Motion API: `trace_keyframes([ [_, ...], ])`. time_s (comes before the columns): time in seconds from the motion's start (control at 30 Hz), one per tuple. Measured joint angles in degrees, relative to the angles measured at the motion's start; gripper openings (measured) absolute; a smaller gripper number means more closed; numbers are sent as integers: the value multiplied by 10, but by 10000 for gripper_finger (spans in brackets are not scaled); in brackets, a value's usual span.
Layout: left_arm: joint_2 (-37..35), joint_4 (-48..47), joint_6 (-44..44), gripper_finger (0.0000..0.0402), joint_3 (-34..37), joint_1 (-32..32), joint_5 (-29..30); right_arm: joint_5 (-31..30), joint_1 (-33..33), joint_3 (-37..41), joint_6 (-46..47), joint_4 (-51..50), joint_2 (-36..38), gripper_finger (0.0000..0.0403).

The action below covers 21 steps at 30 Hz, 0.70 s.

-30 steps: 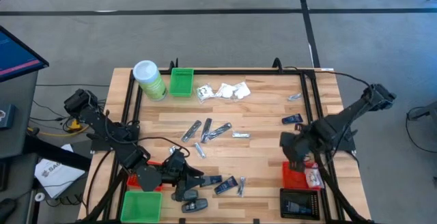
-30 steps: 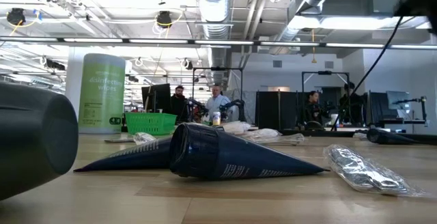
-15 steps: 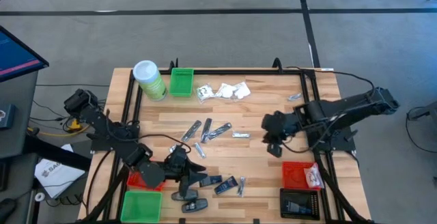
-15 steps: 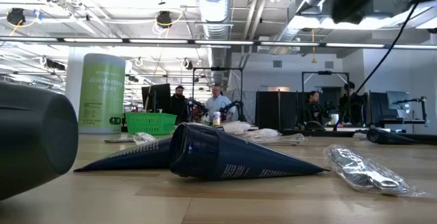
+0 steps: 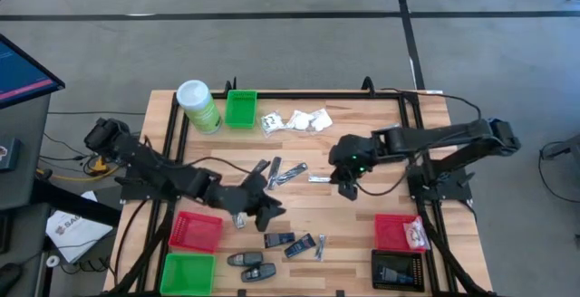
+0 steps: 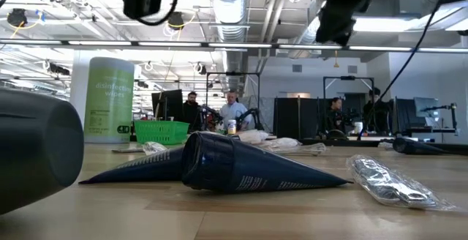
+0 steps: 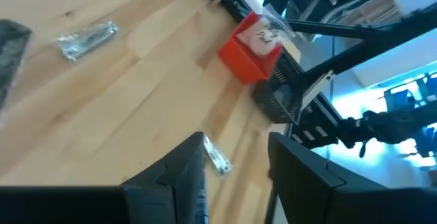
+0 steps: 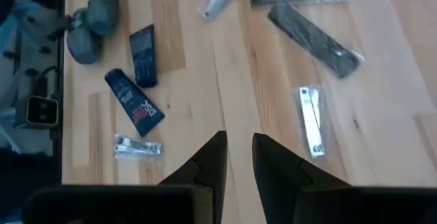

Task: Pick & Place Travel size toiletries
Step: Put the nail cutter into the left red bin

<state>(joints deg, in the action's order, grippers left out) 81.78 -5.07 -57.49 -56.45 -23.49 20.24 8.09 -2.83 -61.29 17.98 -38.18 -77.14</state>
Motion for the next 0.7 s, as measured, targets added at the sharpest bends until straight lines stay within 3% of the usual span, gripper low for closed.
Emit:
trace_keyframes([
  [0.4,0,-23,16,159,0,81,-21,51,31,-1,-169,2,-122,64],
  [0.7,0,-53,13,159,0,85,-20,-21,32,-1,-239,8,-181,64],
])
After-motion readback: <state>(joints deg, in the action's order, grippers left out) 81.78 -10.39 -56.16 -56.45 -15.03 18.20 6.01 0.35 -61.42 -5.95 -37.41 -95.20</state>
